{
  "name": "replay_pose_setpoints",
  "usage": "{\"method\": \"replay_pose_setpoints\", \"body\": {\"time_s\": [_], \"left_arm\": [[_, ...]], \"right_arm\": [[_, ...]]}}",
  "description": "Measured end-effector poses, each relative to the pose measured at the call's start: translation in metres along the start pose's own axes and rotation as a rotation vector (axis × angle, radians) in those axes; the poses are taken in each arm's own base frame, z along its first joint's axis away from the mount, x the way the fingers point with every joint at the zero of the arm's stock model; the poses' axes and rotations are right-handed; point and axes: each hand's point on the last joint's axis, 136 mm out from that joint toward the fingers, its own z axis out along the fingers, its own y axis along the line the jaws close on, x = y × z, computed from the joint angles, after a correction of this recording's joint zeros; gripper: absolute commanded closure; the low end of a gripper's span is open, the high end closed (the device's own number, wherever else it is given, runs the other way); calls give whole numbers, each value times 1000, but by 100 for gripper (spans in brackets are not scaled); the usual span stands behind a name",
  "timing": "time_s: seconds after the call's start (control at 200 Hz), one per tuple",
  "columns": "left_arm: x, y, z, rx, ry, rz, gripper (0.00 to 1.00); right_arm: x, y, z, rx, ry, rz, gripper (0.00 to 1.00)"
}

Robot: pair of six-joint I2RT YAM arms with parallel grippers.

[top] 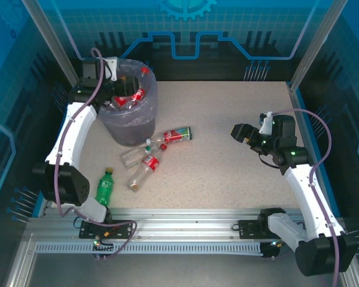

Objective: Put the plastic bottles in the bin

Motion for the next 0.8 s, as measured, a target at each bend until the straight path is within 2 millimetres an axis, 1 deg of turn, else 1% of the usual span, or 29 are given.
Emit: {"method": "replay_pose_setpoints", "body": {"time_s": [0.02, 0.1, 0.15, 0.18, 0.25, 0.35, 0.405, 0.49, 0.63, 0.72, 0.8], "left_arm": [[-6, 0, -2, 0, -11, 7, 21], [-26, 0, -1, 1, -47, 1, 28], [-33, -1, 3, 7, -55, 5, 31], [-34, -1, 8, 13, -52, 0, 32], [-27, 0, 23, 26, -21, -7, 33], [-6, -1, 46, 47, 52, -18, 34], [3, -3, 54, 62, 82, -22, 36], [7, -7, 54, 72, 89, -17, 39], [24, -5, 42, 68, 84, -18, 44], [32, -5, 35, 71, 77, -17, 44], [33, -5, 35, 72, 66, -15, 44]], "right_arm": [[0, 0, 0, 1, 1, 1, 10], [2, -2, 1, 3, 5, 3, 10], [2, -2, 1, 2, 6, 3, 10], [2, -2, 1, 2, 7, 3, 10], [2, -2, 1, 1, 7, 3, 10], [3, -3, 2, 1, 7, 3, 10], [7, -7, 4, 8, 16, 9, 10], [11, -11, 6, 16, 28, 15, 10], [13, -13, 7, 20, 32, 18, 10], [14, -14, 8, 21, 36, 21, 10], [14, -14, 8, 21, 35, 20, 10]]}}
